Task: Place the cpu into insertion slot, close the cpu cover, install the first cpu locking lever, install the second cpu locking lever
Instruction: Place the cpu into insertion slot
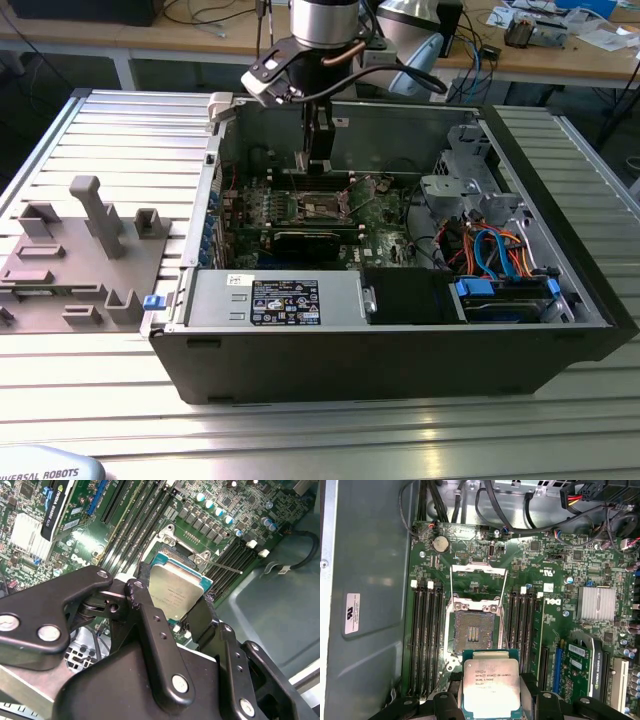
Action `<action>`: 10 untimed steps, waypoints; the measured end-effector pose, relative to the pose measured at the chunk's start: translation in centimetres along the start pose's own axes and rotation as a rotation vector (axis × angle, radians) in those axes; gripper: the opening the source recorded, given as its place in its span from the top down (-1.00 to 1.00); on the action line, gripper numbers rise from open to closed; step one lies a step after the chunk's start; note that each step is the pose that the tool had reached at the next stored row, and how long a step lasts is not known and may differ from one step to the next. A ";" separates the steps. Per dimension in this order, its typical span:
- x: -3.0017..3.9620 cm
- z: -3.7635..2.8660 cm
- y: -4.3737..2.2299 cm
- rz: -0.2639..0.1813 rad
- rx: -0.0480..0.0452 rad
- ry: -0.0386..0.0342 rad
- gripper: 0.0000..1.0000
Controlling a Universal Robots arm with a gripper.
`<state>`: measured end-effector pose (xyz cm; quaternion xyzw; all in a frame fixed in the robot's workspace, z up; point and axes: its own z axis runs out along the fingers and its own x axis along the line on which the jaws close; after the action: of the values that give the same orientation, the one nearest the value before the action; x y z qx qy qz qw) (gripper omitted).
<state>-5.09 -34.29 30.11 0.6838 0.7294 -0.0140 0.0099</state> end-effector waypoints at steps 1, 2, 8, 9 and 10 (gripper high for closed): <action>0.00 0.02 0.00 0.000 0.0000 0.0001 -0.08; 0.00 0.03 0.00 0.000 0.0000 0.0000 -0.08; 0.00 0.14 0.00 0.000 0.0000 0.0000 -0.08; 0.00 0.15 0.00 0.000 0.0000 0.0000 -0.08; 0.01 0.17 0.00 0.000 0.0000 0.0000 -0.08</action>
<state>-5.09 -34.29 29.94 0.6838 0.7294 -0.0140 0.0099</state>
